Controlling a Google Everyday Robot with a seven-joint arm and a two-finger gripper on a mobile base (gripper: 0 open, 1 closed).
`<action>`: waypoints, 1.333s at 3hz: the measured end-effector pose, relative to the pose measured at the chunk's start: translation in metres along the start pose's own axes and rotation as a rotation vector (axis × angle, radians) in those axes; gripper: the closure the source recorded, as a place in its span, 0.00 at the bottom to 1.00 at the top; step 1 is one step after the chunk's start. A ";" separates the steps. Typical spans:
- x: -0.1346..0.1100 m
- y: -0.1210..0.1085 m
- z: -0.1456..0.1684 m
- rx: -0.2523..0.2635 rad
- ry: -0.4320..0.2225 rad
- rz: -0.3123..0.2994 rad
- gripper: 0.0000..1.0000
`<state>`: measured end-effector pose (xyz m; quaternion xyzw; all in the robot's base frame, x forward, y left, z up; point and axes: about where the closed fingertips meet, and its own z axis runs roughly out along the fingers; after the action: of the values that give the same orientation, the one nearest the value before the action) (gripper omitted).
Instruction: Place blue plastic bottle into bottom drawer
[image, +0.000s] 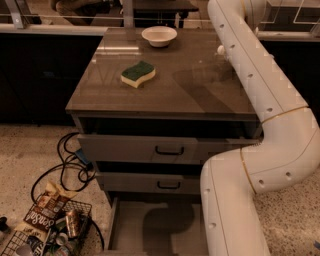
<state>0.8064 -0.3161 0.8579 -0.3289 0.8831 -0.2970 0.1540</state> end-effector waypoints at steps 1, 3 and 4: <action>0.000 0.000 0.000 0.000 -0.005 0.001 1.00; 0.018 -0.007 -0.024 -0.024 -0.186 0.069 1.00; 0.037 -0.003 -0.052 0.013 -0.219 0.120 1.00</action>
Offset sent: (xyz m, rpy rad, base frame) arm -0.0230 0.0012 0.0284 0.1441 -0.1206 0.0868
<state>0.7568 -0.3208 0.8971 -0.3048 0.8773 -0.2552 0.2689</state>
